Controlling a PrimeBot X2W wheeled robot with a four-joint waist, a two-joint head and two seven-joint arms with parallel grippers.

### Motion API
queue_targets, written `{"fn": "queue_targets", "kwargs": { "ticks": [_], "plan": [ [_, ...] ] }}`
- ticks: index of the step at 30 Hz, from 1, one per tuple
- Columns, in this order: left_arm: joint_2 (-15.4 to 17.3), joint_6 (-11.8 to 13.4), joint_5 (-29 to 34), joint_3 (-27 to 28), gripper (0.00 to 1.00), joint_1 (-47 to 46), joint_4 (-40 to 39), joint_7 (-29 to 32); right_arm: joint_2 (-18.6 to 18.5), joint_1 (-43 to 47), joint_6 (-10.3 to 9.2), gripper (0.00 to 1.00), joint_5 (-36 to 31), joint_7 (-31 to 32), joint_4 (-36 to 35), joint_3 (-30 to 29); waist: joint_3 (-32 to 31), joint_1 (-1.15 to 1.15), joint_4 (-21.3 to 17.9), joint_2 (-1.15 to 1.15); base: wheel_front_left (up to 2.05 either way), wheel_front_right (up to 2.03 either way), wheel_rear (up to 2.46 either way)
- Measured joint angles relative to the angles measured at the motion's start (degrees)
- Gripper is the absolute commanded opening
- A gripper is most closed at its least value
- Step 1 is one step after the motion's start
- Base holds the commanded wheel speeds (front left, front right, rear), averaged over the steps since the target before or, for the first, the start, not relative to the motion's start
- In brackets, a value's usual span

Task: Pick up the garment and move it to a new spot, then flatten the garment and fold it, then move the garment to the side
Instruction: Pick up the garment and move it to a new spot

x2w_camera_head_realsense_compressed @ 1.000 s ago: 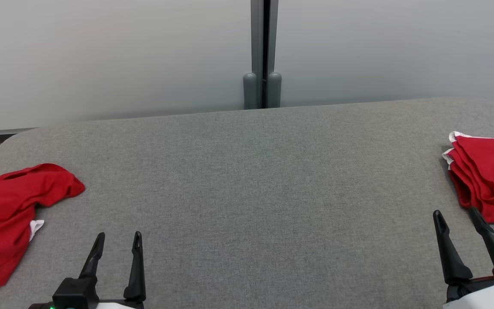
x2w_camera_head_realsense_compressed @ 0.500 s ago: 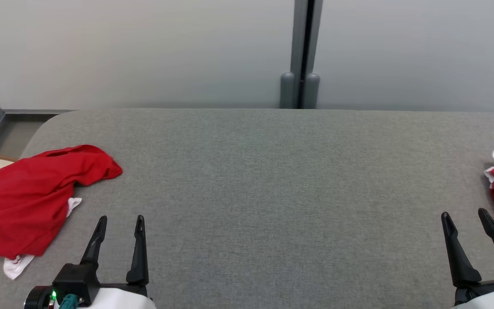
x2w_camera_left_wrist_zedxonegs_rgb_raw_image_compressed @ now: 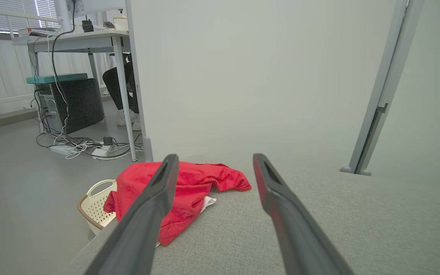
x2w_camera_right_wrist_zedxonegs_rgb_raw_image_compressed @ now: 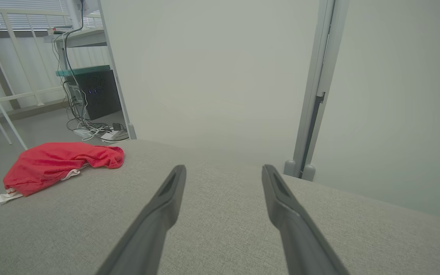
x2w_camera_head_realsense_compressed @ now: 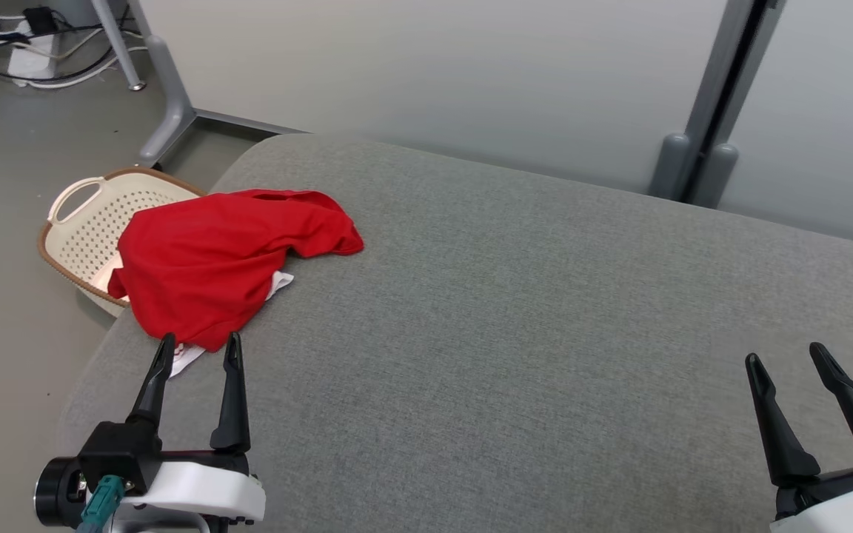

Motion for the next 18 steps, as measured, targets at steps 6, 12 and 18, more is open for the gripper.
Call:
{"fn": "queue_targets", "kwargs": {
  "ticks": [6, 12, 18],
  "plan": [
    [0.01, -0.68, -0.01, 0.02, 1.00, -0.87, 1.29, -0.51, -0.16, -0.03, 0.00, 1.00, -0.19, 0.45, -0.29, 0.19, 0.37, 0.00, 3.28, 0.00, 0.00, 0.00, 0.00],
    [-0.29, -1.00, 0.14, -0.11, 1.00, -1.58, 2.74, -0.91, -0.67, -0.25, 0.00, 1.00, -0.16, 0.97, -0.62, 0.27, 0.61, 0.00, 3.89, 0.00, 0.00, 0.00, 0.00],
    [-1.10, -1.70, -0.12, 0.49, 1.00, -4.45, 5.27, -1.12, -1.54, -1.01, 0.00, 1.00, -0.10, 1.69, -1.60, 0.21, 1.95, 0.00, 3.72, 0.00, 0.00, 0.00, 0.00]
  ]
}}
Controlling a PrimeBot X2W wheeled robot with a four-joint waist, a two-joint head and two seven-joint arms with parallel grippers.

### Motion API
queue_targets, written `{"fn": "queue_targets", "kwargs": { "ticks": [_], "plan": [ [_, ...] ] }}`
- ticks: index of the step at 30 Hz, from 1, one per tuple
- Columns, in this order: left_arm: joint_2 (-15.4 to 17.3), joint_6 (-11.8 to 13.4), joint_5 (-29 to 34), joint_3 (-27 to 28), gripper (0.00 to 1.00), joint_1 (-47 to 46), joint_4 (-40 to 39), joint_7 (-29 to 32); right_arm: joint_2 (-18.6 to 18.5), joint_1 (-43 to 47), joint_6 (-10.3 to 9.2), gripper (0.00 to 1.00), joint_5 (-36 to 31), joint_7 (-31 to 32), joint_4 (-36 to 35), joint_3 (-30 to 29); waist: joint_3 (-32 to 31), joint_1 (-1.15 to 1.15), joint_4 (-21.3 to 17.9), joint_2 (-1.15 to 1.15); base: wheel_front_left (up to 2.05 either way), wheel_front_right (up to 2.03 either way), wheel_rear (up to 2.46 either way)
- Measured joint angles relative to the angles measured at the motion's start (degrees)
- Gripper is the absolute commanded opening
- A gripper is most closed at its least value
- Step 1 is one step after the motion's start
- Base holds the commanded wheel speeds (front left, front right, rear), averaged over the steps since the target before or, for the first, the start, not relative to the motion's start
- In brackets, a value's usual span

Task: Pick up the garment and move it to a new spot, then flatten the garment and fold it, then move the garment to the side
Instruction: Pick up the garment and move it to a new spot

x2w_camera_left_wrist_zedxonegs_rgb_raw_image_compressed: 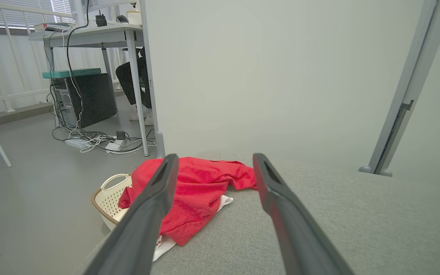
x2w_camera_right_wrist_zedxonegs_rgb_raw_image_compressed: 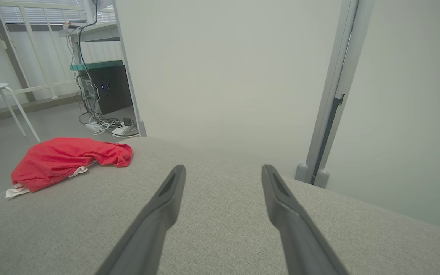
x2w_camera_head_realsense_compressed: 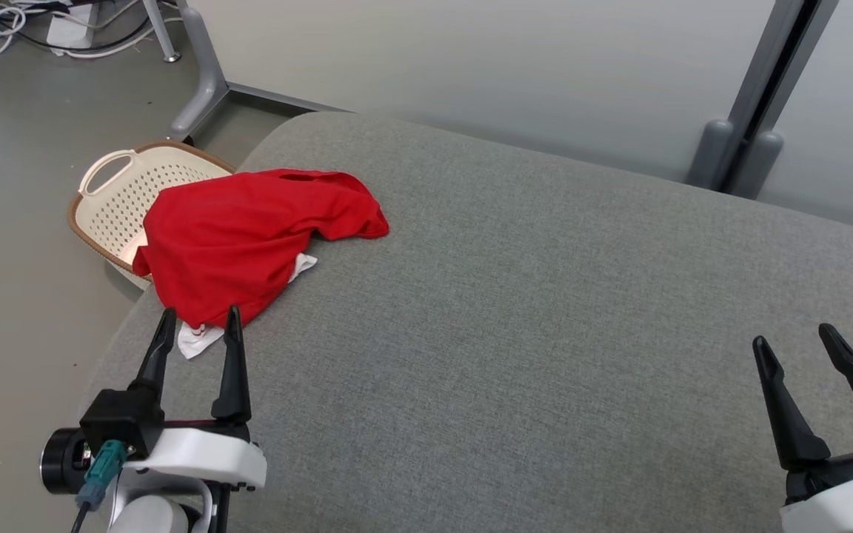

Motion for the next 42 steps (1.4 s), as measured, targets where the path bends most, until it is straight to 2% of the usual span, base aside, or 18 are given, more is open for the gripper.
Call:
{"fn": "queue_targets", "kwargs": {
  "ticks": [6, 12, 17, 21, 25, 26, 27, 28, 32, 34, 38, 42],
  "plan": [
    [-2.26, -1.64, -1.77, 1.46, 1.00, -7.90, 7.26, -0.12, -2.35, -2.24, 0.00, 1.00, 0.42, 2.00, -3.13, -0.69, 4.31, 0.00, -1.09, 0.00, 0.00, 0.00, 0.00],
    [-3.88, -4.58, -4.48, 4.31, 1.00, -19.89, 20.33, -0.15, -6.05, -5.54, 0.00, 1.00, 1.05, 4.04, -7.45, -2.61, 11.98, 0.00, -2.91, 0.00, 0.00, 0.00, 0.00],
    [-3.82, -7.04, -7.12, 7.15, 1.00, -29.48, 34.43, -0.22, -8.20, -8.16, 0.00, 1.00, 2.08, 4.28, -9.21, -3.80, 19.00, 0.00, -4.71, 0.00, 0.00, 0.00, 0.00],
    [-3.05, -8.00, -9.32, 8.96, 1.00, -35.12, 45.66, 0.45, -8.98, -9.43, 0.00, 1.00, 2.43, 4.04, -9.50, -3.96, 23.81, 0.00, -6.20, 0.00, 0.00, 0.00, 0.00],
    [-2.00, -9.04, -10.94, 10.23, 1.00, -38.60, 53.57, 1.64, -9.57, -10.75, 0.00, 1.00, 2.67, 3.49, -9.05, -3.67, 26.90, 0.00, -7.86, 0.00, 0.00, 0.00, 0.00],
    [-1.56, -9.39, -11.23, 10.43, 0.64, -39.57, 54.95, 1.59, -9.59, -11.07, 0.00, 1.00, 2.74, 3.38, -8.78, -3.68, 27.35, 0.00, -8.34, 0.00, 0.00, 0.00, 0.00],
    [-1.20, -9.72, -11.35, 10.61, 0.10, -40.33, 55.87, 1.42, -9.59, -11.28, 0.00, 1.00, 2.93, 3.15, -8.54, -3.64, 27.68, 0.00, -8.75, 0.00, 0.00, 0.00, 0.00],
    [-1.00, -9.83, -11.46, 10.88, 0.00, -40.80, 56.62, 1.01, -9.60, -11.35, 0.00, 1.00, 3.00, 2.93, -8.38, -3.59, 27.94, 0.00, -9.11, 0.00, 0.00, 0.00, 0.00],
    [-0.49, -9.64, -11.67, 11.55, 0.00, -41.27, 57.82, -0.16, -9.53, -11.96, 0.00, 1.00, 3.07, 1.94, -7.20, -3.46, 27.78, 0.00, -9.79, 0.00, 0.00, 0.00, 0.00],
    [-0.36, -9.67, -11.26, 12.16, 0.00, -40.62, 56.01, -0.20, -9.12, -12.01, 0.00, 1.00, 3.18, 1.46, -6.43, -3.44, 27.19, 0.00, -9.90, 0.00, 0.00, 0.00, 0.00],
    [-0.70, -8.70, -7.60, 14.17, 0.00, -37.11, 44.65, -0.21, -8.50, -12.32, 0.00, 1.00, 3.55, 0.29, -4.67, -3.13, 25.55, 0.00, -10.20, 0.00, 0.00, 0.00, 0.00],
    [-2.04, -7.78, -2.85, 15.47, 0.00, -29.36, 33.42, -0.20, -7.42, -12.29, 0.00, 1.00, 3.55, -1.01, -2.57, -1.82, 22.95, 0.00, -10.76, 0.00, 0.00, 0.00, 0.00]
  ]
}}
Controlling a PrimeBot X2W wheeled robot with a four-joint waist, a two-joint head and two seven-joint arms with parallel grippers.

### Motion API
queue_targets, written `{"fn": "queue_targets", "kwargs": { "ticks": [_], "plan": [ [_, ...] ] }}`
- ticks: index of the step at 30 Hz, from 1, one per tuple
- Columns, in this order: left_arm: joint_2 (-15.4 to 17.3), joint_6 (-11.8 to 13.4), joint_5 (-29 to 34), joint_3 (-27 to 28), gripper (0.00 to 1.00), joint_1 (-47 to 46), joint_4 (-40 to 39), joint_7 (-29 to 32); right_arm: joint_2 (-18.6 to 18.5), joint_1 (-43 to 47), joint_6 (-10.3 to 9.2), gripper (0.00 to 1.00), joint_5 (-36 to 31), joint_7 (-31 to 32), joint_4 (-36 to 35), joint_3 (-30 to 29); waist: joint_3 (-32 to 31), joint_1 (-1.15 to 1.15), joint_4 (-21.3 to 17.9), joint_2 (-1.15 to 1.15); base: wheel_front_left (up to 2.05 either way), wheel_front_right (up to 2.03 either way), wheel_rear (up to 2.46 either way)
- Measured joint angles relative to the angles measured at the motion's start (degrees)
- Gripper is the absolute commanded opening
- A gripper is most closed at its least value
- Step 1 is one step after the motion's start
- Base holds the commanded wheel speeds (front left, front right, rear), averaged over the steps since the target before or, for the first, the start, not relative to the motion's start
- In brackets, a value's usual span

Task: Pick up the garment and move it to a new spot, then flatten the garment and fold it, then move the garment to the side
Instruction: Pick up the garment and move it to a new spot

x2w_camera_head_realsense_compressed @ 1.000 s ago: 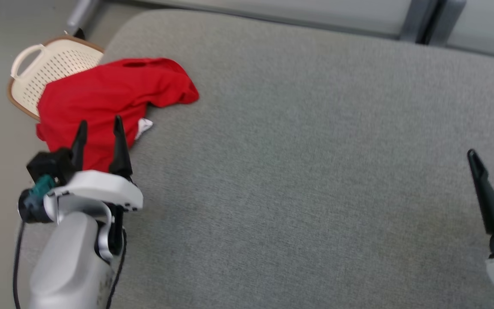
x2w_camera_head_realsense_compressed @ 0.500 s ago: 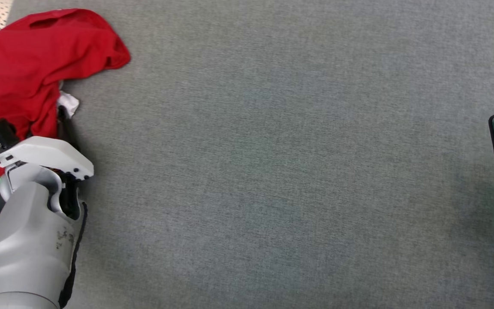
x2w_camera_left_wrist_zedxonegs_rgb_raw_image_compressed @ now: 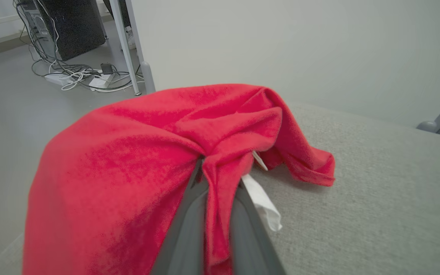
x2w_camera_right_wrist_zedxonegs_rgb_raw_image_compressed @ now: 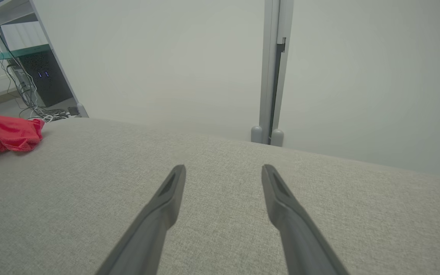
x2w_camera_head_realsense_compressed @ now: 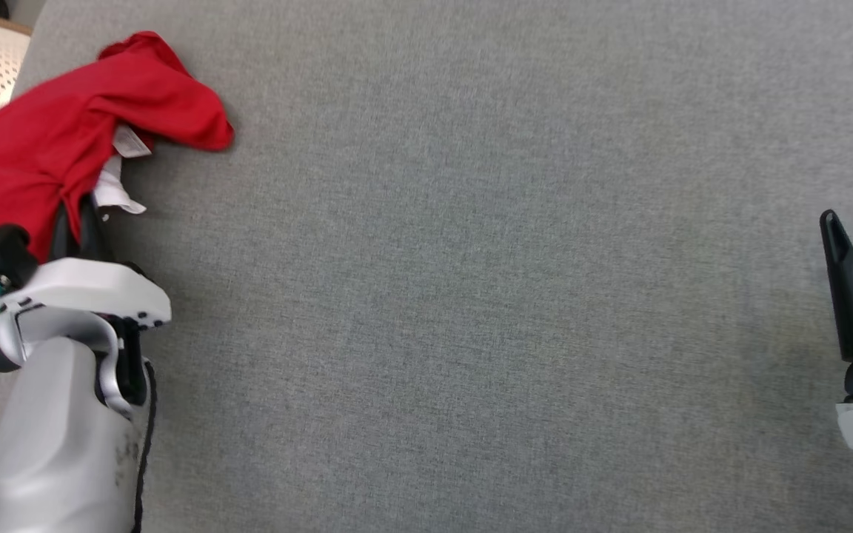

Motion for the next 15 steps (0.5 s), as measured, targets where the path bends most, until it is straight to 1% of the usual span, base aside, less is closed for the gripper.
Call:
{"fn": "queue_targets", "kwargs": {
  "ticks": [5, 10, 15],
  "plan": [
    [-2.21, 0.37, 4.74, -0.52, 0.00, 8.69, -12.45, -0.02, 1.40, 0.46, 0.00, 1.00, 0.12, -1.20, 2.66, 2.12, -3.80, 0.00, -1.05, 0.00, 0.00, 0.00, 0.00],
    [-3.83, 1.12, 7.33, -3.65, 0.00, 18.40, -23.45, 0.11, 2.59, 1.08, 0.00, 1.00, 0.30, -2.61, 5.16, 4.57, -7.89, 0.00, -2.74, 0.00, 0.00, 0.00, 0.00],
    [-4.32, 2.20, 8.51, -7.01, 0.00, 25.99, -34.03, 4.10, 3.46, 1.64, 0.00, 1.00, 0.34, -3.59, 7.10, 6.89, -11.60, 0.00, -5.20, 0.00, 0.00, 0.00, 0.00]
  ]
}}
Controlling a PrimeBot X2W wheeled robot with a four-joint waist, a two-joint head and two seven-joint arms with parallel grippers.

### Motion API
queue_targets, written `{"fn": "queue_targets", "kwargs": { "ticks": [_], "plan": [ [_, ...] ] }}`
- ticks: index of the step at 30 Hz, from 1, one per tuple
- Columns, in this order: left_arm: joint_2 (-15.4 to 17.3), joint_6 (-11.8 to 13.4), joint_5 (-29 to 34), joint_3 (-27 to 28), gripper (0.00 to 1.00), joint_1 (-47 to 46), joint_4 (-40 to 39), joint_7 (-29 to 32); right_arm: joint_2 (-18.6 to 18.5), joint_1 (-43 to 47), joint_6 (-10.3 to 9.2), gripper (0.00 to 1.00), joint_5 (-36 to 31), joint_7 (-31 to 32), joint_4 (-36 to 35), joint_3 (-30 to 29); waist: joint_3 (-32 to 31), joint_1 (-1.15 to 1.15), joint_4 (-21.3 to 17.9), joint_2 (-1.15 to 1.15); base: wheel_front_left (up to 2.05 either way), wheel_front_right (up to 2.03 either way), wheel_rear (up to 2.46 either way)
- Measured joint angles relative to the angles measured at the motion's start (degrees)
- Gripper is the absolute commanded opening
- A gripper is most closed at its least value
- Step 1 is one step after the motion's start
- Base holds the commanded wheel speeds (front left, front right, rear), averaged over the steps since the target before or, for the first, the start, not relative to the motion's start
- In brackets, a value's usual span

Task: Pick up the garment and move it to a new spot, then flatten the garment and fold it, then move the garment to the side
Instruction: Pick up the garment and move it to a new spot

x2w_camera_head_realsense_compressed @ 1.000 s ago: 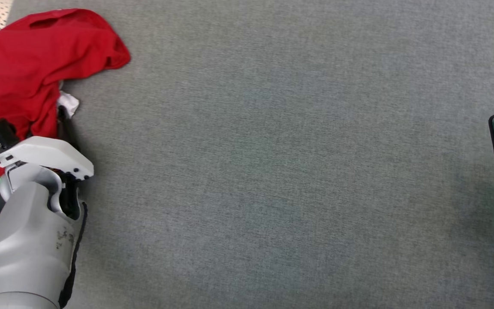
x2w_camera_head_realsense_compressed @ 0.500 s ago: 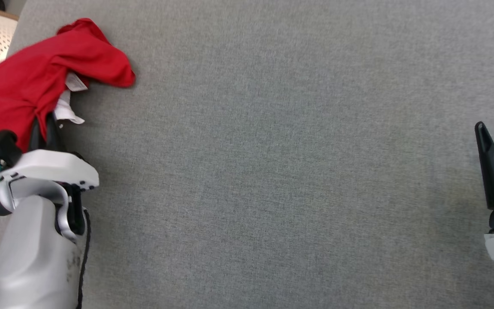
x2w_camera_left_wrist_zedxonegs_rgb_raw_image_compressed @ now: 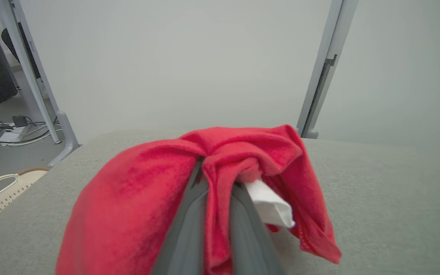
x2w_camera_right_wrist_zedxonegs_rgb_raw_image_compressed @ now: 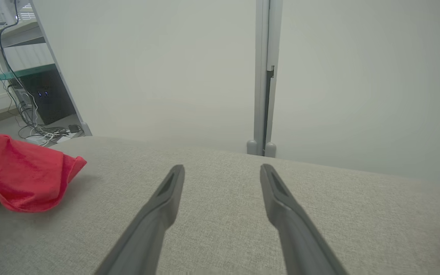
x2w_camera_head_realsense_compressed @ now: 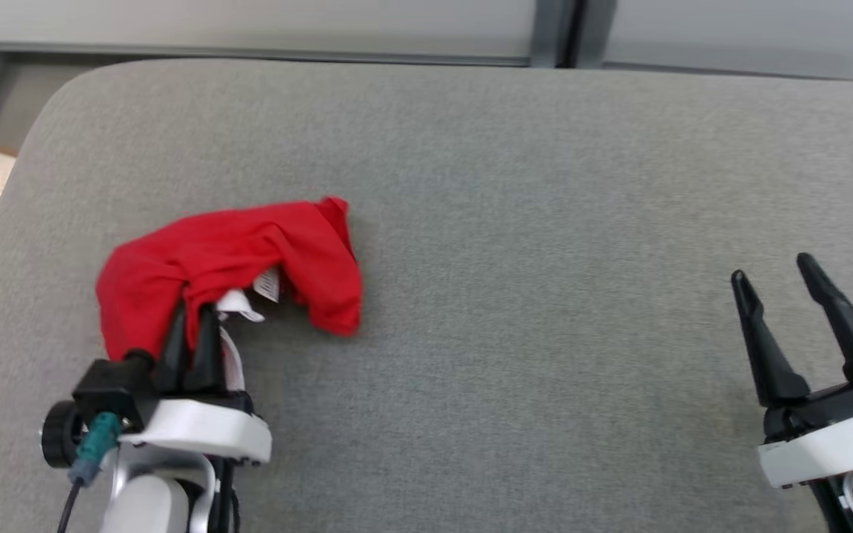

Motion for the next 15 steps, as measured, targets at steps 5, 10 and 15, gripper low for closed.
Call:
{"fn": "queue_targets", "kwargs": {
  "ticks": [5, 10, 15],
  "plan": [
    [0.01, 0.27, 0.90, -3.15, 0.00, 4.66, -7.43, 5.03, 0.73, 0.46, 0.00, 1.00, 0.01, -0.46, 1.18, 2.00, -2.82, 0.00, -3.55, 0.00, 0.00, 0.00, 0.00],
    [0.43, -0.82, 1.41, -5.82, 0.00, 5.11, -9.79, 8.14, 0.89, 0.84, 0.00, 1.00, 0.09, -0.74, 2.00, 3.19, -4.76, 0.00, -7.75, 0.00, 0.00, 0.00, 0.00],
    [0.05, -2.54, 1.86, -9.07, 0.00, 1.43, -8.56, 9.29, 0.97, 0.66, 0.00, 1.00, 0.43, -0.98, 2.48, 4.23, -5.51, 0.00, -12.69, 0.00, 0.00, 0.00, 0.00]
  ]
}}
